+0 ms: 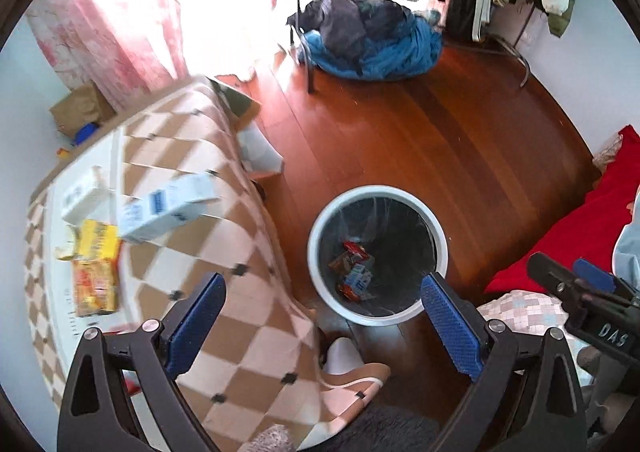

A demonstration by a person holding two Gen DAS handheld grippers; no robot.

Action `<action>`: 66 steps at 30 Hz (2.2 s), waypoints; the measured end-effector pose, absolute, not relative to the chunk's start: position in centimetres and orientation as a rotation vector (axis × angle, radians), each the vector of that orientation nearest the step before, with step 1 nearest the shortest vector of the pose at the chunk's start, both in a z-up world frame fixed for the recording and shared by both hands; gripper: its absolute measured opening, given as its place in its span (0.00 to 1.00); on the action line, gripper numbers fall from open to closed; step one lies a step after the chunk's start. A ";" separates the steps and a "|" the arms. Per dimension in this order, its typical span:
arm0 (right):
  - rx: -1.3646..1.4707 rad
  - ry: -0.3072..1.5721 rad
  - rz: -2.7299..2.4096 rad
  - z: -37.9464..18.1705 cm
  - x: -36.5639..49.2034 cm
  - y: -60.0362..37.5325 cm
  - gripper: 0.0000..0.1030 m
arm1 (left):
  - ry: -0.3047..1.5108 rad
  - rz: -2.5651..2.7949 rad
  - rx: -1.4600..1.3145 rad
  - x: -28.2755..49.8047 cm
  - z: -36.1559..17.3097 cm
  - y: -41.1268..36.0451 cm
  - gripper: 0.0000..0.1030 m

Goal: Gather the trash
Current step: 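Move both tools back toward the table, then grasp the red cola can with the left tool while the right tool grasps the white box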

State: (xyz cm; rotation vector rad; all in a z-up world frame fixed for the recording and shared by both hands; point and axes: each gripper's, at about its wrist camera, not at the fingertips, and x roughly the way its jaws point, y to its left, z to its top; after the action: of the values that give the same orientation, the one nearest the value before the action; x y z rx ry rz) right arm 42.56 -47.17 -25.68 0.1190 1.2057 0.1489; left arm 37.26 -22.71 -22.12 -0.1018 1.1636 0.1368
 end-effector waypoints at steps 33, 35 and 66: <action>-0.072 1.499 0.459 -33.5 36.2 -24.4 1.00 | 1.402 -0.093 0.278 27.5 -33.6 -6.3 0.75; -0.087 1.495 0.462 -33.3 36.6 -24.1 1.00 | 1.393 -0.050 0.188 27.6 -33.2 -5.4 0.69; -0.906 1.449 0.818 -35.4 45.7 -2.0 0.43 | 1.225 0.491 -0.362 22.7 -31.3 4.2 0.43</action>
State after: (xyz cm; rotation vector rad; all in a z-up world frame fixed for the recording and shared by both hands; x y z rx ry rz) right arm 45.74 -1.98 -35.44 -0.9064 1.4492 0.8183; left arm 22.68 4.17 -31.28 -0.3618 1.2250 0.4908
